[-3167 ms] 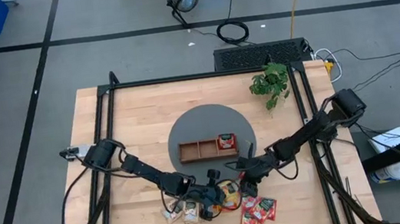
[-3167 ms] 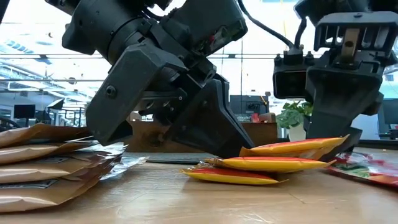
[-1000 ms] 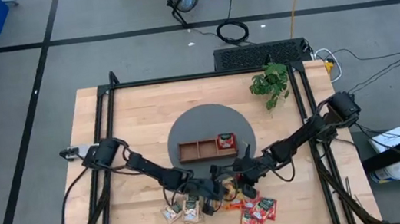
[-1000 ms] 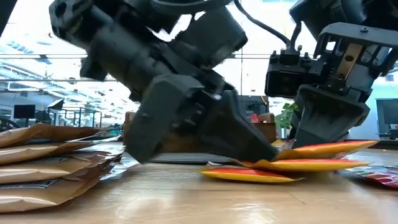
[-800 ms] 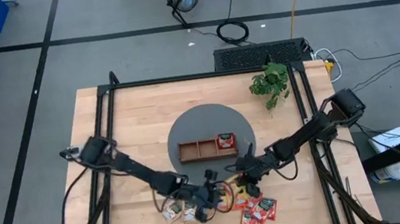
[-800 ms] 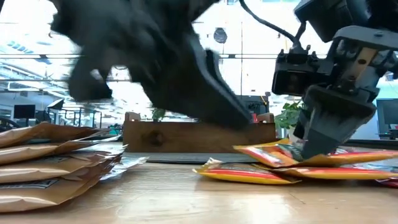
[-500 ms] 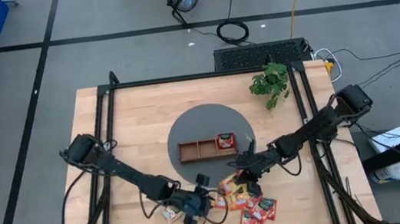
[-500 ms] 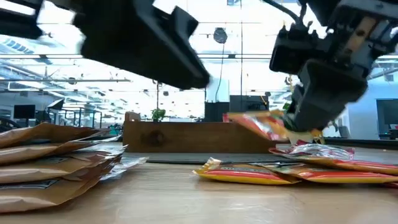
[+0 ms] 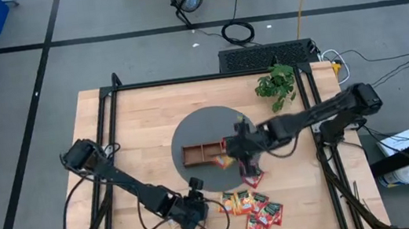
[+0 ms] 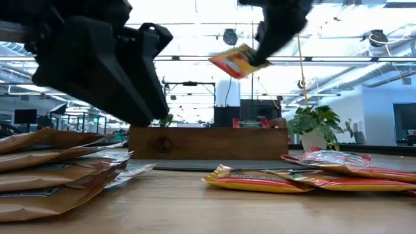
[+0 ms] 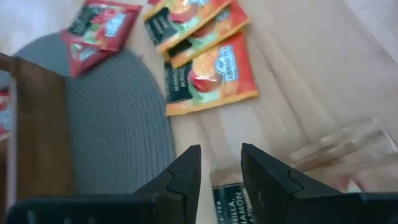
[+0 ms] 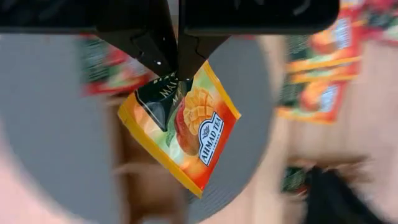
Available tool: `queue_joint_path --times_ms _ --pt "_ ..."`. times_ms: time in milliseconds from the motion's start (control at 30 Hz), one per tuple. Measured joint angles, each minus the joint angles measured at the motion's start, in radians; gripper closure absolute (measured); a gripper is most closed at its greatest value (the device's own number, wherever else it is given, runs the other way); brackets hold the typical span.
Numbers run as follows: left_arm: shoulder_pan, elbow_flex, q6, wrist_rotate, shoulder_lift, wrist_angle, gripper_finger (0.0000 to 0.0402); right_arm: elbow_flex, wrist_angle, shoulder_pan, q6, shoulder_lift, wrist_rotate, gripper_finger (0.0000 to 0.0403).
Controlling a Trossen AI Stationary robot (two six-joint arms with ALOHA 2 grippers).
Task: Pick & Place Tea
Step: Put the yellow tea bag into the middle section of the wooden organizer
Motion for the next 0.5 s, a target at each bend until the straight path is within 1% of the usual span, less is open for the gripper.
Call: queue_joint_path --times_ms 100,200,333,500 --pt "-0.023 0.0 -0.003 -0.026 -0.018 -0.016 0.0282 0.067 -0.037 -0.068 -0.079 0.033 -0.019 0.0403" --pt "-0.045 0.002 -0.009 -0.043 -0.027 -0.024 0.0282 0.169 -0.161 -0.116 -0.135 0.127 -0.024 0.0403" --pt "-0.068 0.002 -0.018 -0.053 -0.039 -0.024 0.0282 0.369 -0.36 -0.143 -0.213 0.3 -0.02 0.0403" --pt "-0.095 0.002 -0.007 -0.069 -0.048 -0.026 0.0282 0.63 -0.514 -0.142 -0.301 0.465 0.004 0.0403"
